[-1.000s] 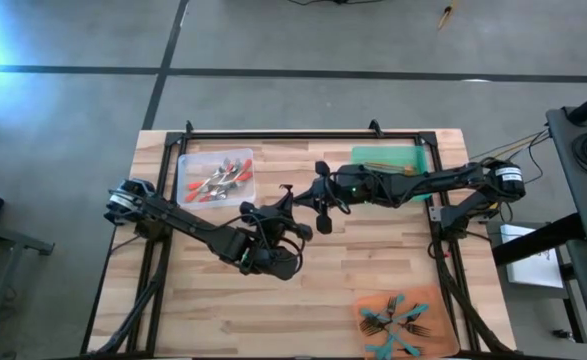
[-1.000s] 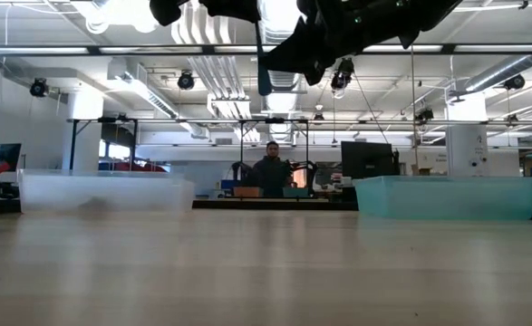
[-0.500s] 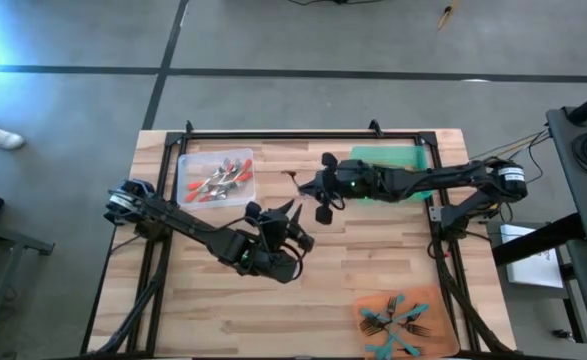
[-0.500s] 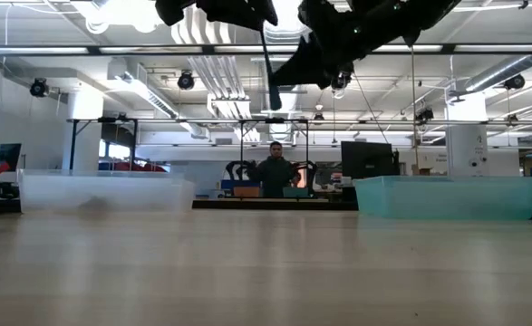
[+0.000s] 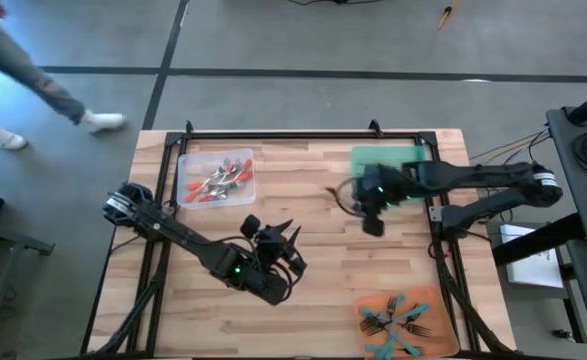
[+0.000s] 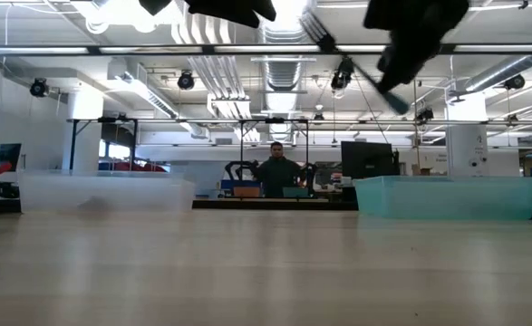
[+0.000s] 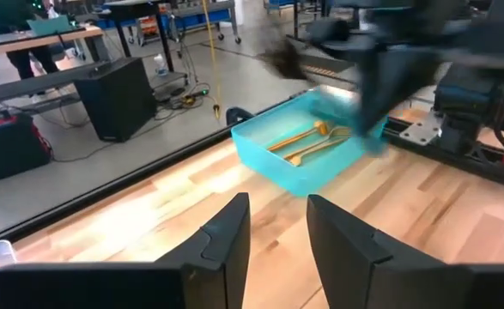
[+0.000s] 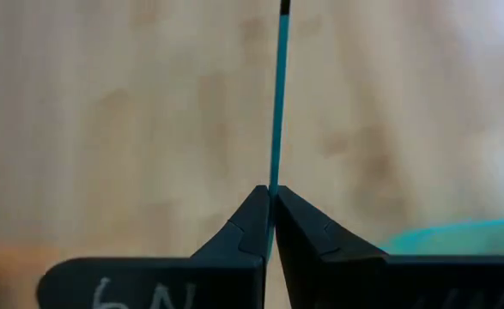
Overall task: Sort silverware by color (type)
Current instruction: Put the blue fork into the orange bin
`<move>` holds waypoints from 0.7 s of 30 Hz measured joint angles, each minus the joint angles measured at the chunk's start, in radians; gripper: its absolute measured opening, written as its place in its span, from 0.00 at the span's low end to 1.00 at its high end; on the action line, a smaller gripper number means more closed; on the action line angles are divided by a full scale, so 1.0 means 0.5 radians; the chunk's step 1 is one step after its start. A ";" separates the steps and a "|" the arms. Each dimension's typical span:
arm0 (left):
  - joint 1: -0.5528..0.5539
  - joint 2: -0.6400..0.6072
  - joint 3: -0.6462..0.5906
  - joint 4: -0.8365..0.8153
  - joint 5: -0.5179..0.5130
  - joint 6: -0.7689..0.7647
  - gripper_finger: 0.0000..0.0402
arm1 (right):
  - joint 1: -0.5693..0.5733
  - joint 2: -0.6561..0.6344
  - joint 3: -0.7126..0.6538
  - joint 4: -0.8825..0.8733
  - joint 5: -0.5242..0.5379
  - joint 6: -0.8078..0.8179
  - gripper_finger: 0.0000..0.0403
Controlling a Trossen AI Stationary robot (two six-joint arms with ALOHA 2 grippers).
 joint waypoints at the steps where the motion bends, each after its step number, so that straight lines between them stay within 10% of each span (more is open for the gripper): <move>1: -0.006 0.000 0.000 -0.021 0.002 -0.023 0.25 | 0.051 -0.049 -0.025 -0.028 -0.069 0.076 0.02; 21: -0.030 0.000 0.000 -0.424 0.013 -0.532 0.24 | 1.799 -0.177 -0.293 -0.214 -0.319 1.264 0.02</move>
